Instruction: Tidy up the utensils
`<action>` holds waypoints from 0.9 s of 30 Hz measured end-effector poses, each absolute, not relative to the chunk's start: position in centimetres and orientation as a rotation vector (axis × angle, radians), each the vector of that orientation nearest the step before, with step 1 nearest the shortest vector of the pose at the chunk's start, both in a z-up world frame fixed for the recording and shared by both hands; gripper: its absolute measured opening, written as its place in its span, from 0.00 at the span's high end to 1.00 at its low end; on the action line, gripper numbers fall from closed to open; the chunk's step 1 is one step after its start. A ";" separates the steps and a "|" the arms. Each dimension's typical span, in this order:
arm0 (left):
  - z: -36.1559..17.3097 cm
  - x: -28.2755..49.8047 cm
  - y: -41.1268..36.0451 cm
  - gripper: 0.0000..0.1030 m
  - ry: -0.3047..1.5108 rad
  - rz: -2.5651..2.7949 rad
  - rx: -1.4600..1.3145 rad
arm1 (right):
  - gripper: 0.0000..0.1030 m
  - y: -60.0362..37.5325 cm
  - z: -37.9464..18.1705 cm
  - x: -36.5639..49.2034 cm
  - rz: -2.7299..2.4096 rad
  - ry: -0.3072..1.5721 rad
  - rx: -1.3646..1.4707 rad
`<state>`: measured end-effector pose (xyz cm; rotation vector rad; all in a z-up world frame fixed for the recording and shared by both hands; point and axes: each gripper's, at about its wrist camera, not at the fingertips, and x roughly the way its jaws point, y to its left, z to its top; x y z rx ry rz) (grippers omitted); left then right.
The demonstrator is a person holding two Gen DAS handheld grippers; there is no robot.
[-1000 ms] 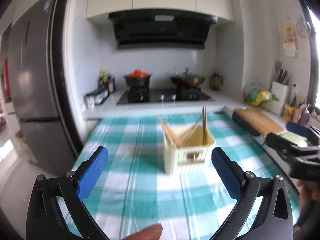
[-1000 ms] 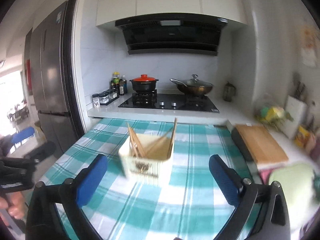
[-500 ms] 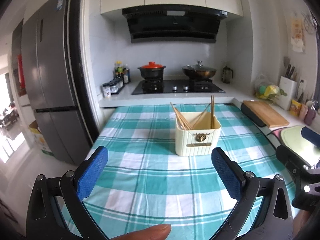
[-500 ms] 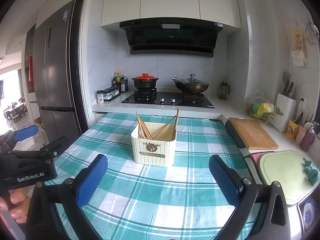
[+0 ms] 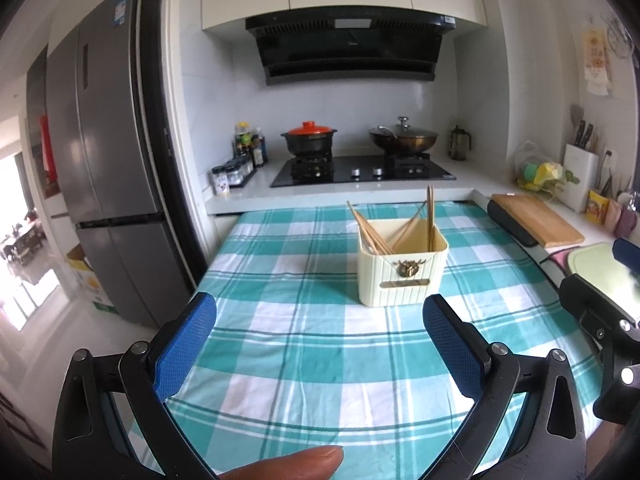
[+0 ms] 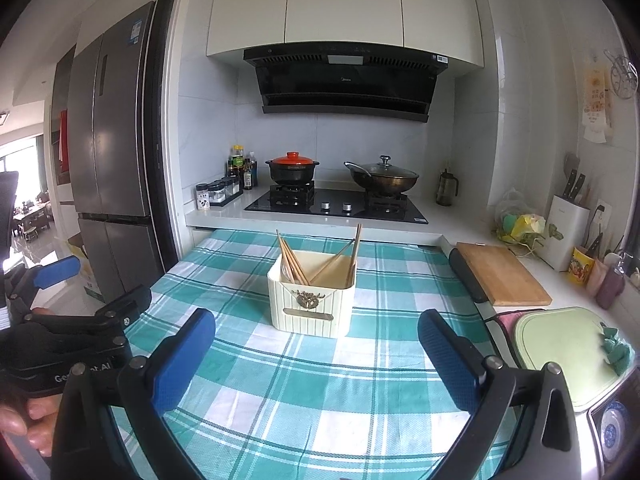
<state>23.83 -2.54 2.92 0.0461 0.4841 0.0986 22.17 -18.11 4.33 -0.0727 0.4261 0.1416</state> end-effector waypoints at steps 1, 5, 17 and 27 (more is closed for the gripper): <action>2.9 23.8 -2.6 0.00 0.485 0.101 0.047 | 0.00 -18.1 4.3 22.2 0.140 0.426 -0.073; 2.9 23.8 -2.6 0.00 0.491 0.100 0.041 | 0.00 -18.2 4.2 22.2 0.145 0.426 -0.076; 3.0 23.6 -2.5 0.00 0.489 0.098 0.038 | 0.00 -17.7 4.5 22.1 0.135 0.431 -0.077; 3.1 23.6 -2.4 0.00 0.491 0.104 0.036 | 0.00 -17.2 4.9 21.8 0.133 0.426 -0.085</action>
